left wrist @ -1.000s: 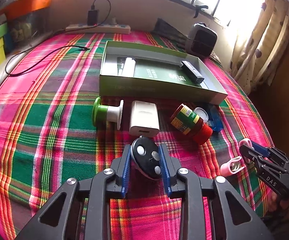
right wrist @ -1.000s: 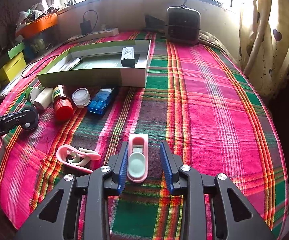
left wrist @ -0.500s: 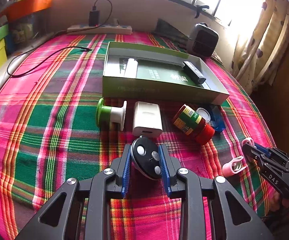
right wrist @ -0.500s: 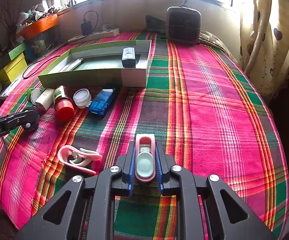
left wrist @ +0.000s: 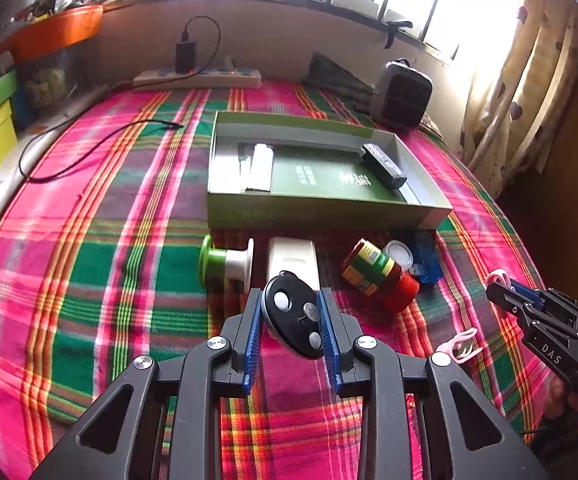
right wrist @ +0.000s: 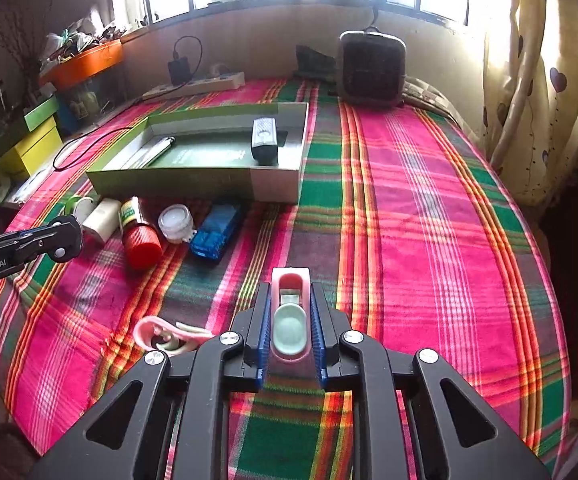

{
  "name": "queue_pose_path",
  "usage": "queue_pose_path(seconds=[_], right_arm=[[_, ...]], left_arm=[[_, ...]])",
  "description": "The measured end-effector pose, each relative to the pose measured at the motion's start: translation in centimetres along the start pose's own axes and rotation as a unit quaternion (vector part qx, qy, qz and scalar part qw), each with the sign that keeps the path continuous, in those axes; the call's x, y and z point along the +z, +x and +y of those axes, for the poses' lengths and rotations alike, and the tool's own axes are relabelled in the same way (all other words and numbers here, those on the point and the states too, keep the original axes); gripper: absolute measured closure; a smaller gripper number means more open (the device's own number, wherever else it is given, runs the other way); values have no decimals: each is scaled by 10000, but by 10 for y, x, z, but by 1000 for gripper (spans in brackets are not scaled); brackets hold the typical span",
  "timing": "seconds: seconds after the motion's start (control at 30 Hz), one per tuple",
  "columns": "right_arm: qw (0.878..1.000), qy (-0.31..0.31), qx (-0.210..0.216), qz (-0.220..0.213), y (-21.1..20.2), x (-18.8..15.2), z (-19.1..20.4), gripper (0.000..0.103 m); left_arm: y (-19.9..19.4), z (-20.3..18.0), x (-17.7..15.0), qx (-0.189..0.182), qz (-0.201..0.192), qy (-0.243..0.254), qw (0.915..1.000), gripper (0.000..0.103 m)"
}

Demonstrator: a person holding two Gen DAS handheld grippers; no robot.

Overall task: Organize rigid objects
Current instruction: 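Carry key fob in left gripper and lens case in right gripper into box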

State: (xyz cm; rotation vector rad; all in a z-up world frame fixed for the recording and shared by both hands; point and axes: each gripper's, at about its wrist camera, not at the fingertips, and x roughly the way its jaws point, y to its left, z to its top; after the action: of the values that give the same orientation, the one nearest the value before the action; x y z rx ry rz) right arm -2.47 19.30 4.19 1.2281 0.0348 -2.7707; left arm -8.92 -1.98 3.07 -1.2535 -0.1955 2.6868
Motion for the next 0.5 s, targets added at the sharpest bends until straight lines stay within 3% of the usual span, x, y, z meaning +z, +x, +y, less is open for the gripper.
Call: queue_pose_path(seconds=[0.5], right_arm=[[9995, -115, 188, -238, -3, 42, 7, 85]], left_arm=[[1, 5, 42, -49, -184, 99, 9998, 77]])
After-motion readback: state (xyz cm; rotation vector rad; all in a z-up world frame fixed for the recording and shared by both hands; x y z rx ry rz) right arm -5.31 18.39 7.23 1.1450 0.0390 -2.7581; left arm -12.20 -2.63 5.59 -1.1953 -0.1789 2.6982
